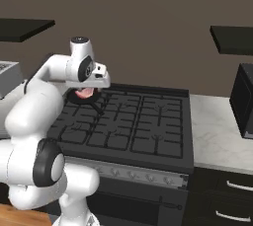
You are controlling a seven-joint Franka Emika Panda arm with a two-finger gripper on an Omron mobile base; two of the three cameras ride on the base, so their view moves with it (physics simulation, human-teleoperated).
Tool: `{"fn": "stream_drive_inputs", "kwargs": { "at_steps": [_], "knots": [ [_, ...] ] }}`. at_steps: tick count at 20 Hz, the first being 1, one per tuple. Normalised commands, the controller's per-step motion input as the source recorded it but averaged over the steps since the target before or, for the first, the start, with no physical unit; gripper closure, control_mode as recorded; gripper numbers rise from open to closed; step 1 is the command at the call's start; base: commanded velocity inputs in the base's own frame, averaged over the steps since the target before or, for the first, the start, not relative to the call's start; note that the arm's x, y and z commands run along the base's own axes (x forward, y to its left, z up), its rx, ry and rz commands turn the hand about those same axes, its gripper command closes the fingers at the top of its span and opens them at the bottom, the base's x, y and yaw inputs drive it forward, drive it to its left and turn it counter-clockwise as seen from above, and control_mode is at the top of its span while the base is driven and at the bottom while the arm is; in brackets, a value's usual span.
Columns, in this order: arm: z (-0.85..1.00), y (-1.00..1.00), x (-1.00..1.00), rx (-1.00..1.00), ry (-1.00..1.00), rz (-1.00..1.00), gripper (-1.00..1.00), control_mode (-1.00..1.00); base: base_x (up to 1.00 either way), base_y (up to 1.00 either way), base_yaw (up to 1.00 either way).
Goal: Pick up the pan with the steak in it and place it on the dining table. Then place the steak on the plate.
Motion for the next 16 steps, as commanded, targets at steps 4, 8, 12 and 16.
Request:
{"fn": "stream_drive_inputs", "kwargs": {
  "at_steps": [4,8,12,16],
  "knots": [
    [-0.36,0.00,0.37,0.00,0.03,0.16,-1.00,-1.00,0.00,0.00,0.00],
    [-0.44,0.00,0.31,0.00,0.05,0.16,-1.00,-1.00,0.00,0.00,0.00],
    [-0.47,0.00,0.28,0.00,0.06,0.14,-1.00,-1.00,0.00,0.00,0.00],
    [-0.52,0.01,0.29,-0.01,0.03,0.13,-1.00,-1.00,0.00,0.00,0.00]
  ]
}}
